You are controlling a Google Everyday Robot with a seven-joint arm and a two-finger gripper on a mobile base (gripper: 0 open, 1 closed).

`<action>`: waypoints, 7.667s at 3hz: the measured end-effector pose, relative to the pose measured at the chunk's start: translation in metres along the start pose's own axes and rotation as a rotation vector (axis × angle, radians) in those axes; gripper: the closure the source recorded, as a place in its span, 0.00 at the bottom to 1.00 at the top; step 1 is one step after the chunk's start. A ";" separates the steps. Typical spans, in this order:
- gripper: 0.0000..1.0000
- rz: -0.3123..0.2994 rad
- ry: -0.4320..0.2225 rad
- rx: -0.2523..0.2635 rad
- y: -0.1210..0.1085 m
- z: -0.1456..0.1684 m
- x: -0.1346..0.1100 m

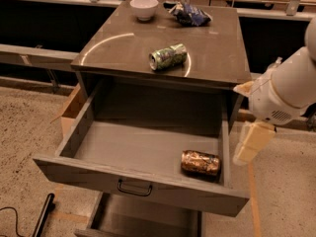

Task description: Pick orange can from top drawer and place on counter

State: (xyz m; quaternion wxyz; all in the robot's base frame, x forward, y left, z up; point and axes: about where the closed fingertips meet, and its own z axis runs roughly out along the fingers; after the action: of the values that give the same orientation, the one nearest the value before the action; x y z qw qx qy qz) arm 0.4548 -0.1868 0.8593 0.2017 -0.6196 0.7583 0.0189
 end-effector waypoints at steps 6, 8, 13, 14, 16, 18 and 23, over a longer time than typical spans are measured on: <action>0.00 0.017 -0.050 -0.020 -0.019 0.214 -0.035; 0.00 0.035 0.022 -0.053 -0.012 0.258 -0.019; 0.64 0.064 0.119 -0.114 -0.010 0.274 0.019; 0.88 0.062 0.092 -0.107 -0.018 0.250 0.004; 1.00 0.136 -0.048 -0.098 -0.037 0.175 -0.010; 1.00 0.258 -0.325 -0.009 -0.078 0.094 -0.012; 1.00 0.424 -0.879 0.212 -0.156 -0.013 -0.005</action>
Offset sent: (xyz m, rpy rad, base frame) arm 0.0392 0.0581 -0.1050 0.1165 -0.0196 0.0481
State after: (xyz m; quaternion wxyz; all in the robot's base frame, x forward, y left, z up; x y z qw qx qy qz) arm 0.5992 -0.2217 0.9077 0.5560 -0.3615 0.7084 0.2417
